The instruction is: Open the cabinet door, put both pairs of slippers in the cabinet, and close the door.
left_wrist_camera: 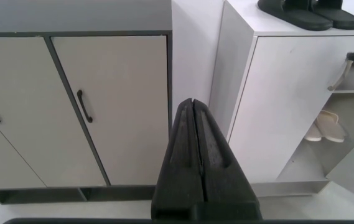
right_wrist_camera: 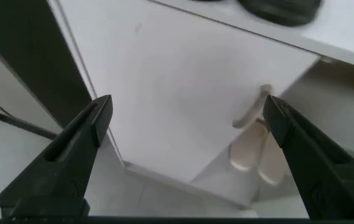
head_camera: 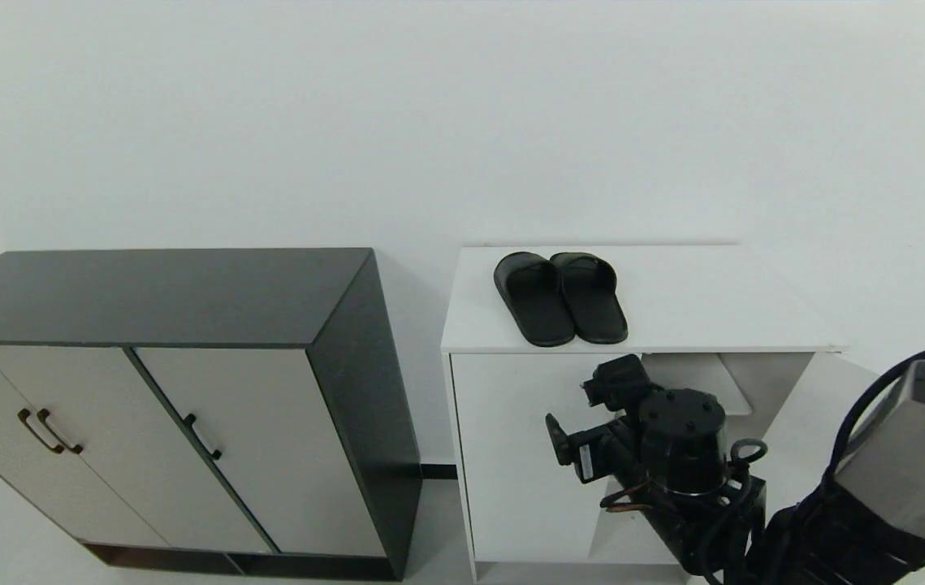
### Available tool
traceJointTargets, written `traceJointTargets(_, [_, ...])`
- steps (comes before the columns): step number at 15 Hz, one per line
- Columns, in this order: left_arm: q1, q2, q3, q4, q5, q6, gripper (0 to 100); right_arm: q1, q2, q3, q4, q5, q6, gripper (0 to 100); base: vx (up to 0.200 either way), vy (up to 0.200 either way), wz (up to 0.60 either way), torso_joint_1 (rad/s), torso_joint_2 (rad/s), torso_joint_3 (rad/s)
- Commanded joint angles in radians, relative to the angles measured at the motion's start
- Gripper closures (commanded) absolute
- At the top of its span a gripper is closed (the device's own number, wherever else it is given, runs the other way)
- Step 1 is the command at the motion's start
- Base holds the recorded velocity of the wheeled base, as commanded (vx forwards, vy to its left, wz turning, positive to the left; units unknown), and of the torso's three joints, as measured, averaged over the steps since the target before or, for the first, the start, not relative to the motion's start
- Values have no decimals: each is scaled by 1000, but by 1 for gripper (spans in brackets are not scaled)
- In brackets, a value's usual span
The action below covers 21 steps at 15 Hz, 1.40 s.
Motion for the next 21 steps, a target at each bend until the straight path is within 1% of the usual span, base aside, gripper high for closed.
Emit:
traceJointTargets(1, [0,1,-1,0,0,1,100,2,-125,-77,119,-33,38,0,0,0,0,0,0,0])
traceJointTargets(3, [0,1,0,0,0,3,100,16,-180,-129,241,-38,55,0,0,0,0,0,0,0])
traceJointTargets(4, [0,-1,-1,0,0,3,100,30,-200,-166,313,-38,86,0,0,0,0,0,0,0])
traceJointTargets(5, [0,-1,-1,0,0,3,100,34,-210,-176,344,-38,98,0,0,0,0,0,0,0])
traceJointTargets(6, [0,1,-1,0,0,3,100,53,-238,-227,482,-39,167,0,0,0,0,0,0,0])
traceJointTargets(7, [0,-1,-1,0,0,3,100,54,-247,-253,553,-39,207,0,0,0,0,0,0,0])
traceJointTargets(8, [0,1,-1,0,0,3,100,54,-249,-268,580,-39,228,0,0,0,0,0,0,0])
traceJointTargets(10, [0,1,0,0,-2,3,100,51,-243,-265,579,-82,228,0,0,0,0,0,0,0])
traceJointTargets(12, [0,1,0,0,-2,3,100,51,-240,-265,574,-97,228,0,0,0,0,0,0,0])
traceJointTargets(17, [0,1,-1,0,-3,4,100,45,-238,-248,524,-97,219,0,200,0,0,-5,-1,5])
traceJointTargets(21, [0,1,-1,0,-3,3,100,39,-230,-238,511,-96,219,0,200,0,0,8,4,1])
